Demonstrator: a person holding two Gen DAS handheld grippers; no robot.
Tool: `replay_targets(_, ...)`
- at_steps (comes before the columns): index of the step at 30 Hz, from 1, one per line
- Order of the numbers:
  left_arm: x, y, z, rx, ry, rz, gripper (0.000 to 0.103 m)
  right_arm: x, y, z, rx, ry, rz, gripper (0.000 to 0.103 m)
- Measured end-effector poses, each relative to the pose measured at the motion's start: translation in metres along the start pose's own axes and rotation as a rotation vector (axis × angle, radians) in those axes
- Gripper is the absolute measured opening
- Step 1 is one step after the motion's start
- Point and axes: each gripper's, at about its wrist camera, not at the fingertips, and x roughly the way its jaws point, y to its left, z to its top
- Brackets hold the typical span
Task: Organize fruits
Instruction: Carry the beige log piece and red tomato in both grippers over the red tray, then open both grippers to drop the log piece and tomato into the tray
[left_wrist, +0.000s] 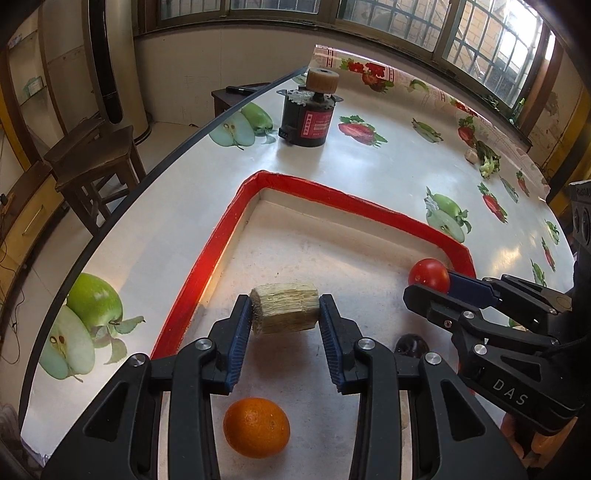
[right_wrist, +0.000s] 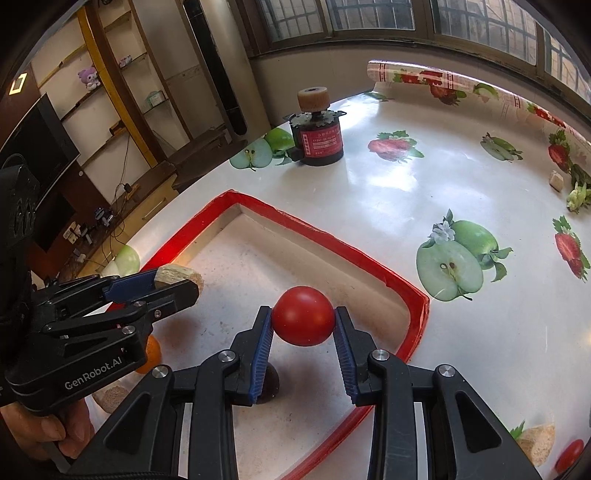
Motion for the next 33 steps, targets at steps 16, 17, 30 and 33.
replay_targets(16,-0.019,0.011,-0.011,-0.075,-0.027,0.012,0.048,-0.019,0.001,-0.010,-0.009,-0.022,-0.003,0.055)
replay_targets(17,-0.022,0.011,-0.013,-0.077,-0.035,0.016,0.051,-0.024,0.001,-0.011,-0.008,-0.029,-0.003,0.056)
replay_targets(30,-0.052,-0.005,-0.038,-0.079,-0.069,-0.021,0.051,-0.074,-0.001,-0.040,0.033,-0.085,0.000,0.059)
replay_targets(33,-0.061,-0.011,-0.042,-0.068,-0.083,-0.028,0.051,-0.088,-0.004,-0.049,0.045,-0.103,-0.005,0.059)
